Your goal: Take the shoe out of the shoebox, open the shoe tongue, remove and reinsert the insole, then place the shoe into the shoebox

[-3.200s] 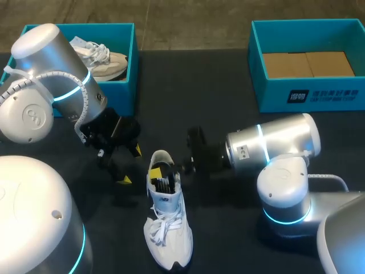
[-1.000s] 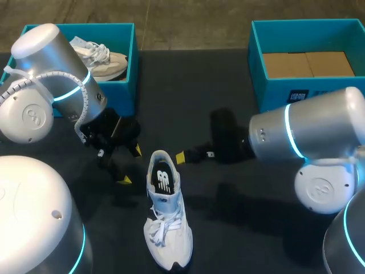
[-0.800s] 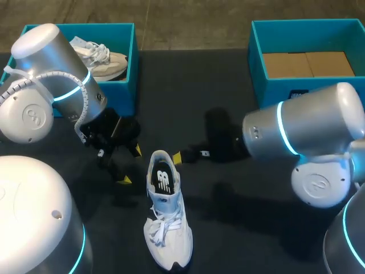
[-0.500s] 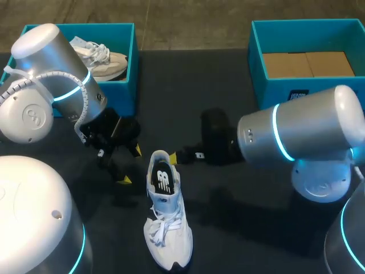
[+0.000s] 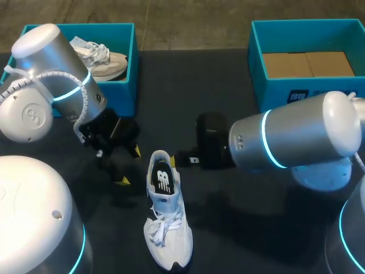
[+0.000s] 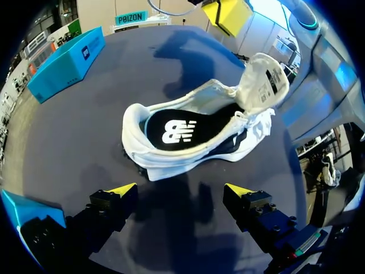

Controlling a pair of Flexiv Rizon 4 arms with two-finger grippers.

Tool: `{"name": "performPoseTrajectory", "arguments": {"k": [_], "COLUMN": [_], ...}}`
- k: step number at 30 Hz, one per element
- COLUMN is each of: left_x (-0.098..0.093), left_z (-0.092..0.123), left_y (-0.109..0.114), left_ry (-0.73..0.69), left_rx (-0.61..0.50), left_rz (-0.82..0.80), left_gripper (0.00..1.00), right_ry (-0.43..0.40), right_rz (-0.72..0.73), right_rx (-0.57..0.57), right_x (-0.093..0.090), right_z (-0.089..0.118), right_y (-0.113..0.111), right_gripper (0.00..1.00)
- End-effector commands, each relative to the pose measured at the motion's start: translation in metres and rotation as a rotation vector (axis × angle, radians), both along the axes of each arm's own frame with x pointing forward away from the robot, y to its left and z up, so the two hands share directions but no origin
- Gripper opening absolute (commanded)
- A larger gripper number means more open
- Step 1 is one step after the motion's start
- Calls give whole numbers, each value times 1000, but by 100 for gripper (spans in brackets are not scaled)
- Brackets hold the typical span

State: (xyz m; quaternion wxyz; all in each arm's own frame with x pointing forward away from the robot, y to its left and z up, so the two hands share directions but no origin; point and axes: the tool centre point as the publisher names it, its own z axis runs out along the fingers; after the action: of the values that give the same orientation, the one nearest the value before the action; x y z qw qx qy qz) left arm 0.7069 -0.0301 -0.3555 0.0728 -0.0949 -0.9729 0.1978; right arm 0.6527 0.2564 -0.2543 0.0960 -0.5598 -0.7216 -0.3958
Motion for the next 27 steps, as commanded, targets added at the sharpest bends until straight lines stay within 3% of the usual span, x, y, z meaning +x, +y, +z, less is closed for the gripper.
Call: {"name": "performPoseTrajectory", "arguments": {"k": [1,7,13,20,27], "left_x": [5,19,27,40,51], "left_z": [7,25,41,50,61], "left_y": [15,39,65,93,120], "left_ry": [26,52,7,-17,-21], "left_rx": [-11,-43,-33,-15,-17], "left_rz": [-25,-74,-108,-124,-163], "left_gripper": [100,100,100,100,100], "right_ry": [-4,-9,16,51,66], "right_rz": [-11,-12,-19,-22,-57], "right_rx": [-13,-92,-208,-279,-305], "right_x": [-2,3,12,21,20], "right_z": [1,4,-7,-18,-24], "right_y": [1,15,38,64,74], "right_gripper": [0,0,0,0,0]}}
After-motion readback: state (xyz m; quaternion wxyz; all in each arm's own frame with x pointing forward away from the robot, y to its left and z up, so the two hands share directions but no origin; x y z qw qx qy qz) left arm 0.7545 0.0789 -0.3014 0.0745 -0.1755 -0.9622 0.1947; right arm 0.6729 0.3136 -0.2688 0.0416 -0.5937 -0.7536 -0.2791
